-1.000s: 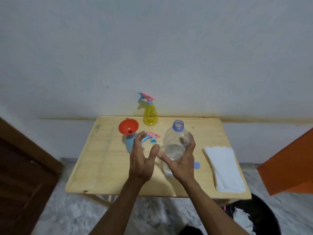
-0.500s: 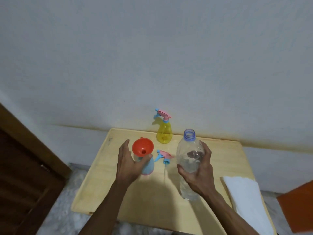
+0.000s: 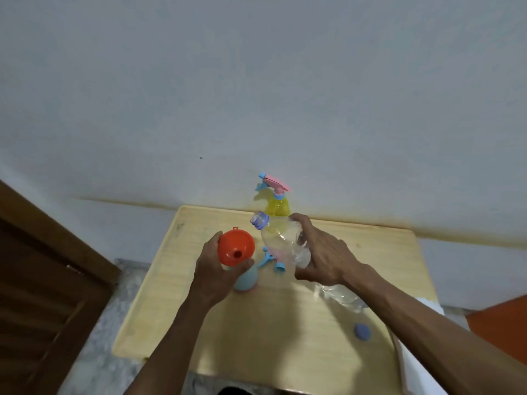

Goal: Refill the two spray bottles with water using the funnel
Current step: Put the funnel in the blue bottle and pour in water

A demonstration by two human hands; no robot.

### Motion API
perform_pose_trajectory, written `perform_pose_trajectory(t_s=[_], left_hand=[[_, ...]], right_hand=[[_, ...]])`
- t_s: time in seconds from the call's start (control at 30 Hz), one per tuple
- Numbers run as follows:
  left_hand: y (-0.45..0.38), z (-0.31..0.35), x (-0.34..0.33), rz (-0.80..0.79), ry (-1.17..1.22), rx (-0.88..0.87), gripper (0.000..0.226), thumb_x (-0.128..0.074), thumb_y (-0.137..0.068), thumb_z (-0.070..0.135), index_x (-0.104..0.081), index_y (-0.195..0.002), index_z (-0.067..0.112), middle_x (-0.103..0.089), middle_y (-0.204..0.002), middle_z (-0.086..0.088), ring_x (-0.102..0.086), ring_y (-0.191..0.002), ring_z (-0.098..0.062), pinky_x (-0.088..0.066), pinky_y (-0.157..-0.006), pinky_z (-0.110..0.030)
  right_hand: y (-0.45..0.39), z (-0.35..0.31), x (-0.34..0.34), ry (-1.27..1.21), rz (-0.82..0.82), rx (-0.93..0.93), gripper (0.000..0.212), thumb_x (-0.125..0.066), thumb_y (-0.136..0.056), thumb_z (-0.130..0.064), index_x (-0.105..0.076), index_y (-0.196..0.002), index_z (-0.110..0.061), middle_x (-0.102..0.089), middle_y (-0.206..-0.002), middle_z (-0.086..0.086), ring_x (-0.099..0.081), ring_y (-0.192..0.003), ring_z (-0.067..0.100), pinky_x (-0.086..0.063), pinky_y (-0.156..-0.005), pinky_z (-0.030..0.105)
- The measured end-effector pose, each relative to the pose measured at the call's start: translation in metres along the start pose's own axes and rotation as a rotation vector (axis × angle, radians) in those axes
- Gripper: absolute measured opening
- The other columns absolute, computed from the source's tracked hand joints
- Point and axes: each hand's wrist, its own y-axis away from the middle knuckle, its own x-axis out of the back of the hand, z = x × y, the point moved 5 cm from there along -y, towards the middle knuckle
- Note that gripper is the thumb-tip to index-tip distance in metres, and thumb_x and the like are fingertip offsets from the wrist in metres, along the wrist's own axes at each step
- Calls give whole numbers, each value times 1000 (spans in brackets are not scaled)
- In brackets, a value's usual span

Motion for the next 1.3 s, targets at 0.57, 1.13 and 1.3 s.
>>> perform_pose_trajectory(t_s=[0.57, 1.13, 1.3], left_hand=[[-10, 3, 12, -157, 88, -83, 75, -94, -61, 23, -51, -121, 35, -54, -109, 13, -55, -92, 5, -41, -69, 0], [-9, 13, 20, -215, 104, -166, 65, -90, -67, 27, -45, -114, 37, -52, -104, 13, -53, -92, -6, -42, -72, -11], [-11, 11, 19, -236, 85, -171, 72, -89, -69, 28, -50, -129, 24, -52, -112, 8, -53, -96, -8, -40, -69, -8]], right_hand=[[-12, -16, -4, 484, -157, -40, 111, -84, -66, -37, -5, -143, -40, -61, -114, 1, -63, -86, 35, -45, -62, 36], [-4, -26, -4, 608, -181, -112, 107, -83, -66, -35, -8, -143, -38, -61, -108, 0, -59, -77, 33, -40, -59, 33], [-3, -28, -2, 654, -176, -112, 110, -84, -68, -37, -6, -145, -38, -62, -110, 0, -57, -76, 32, -41, -61, 34]])
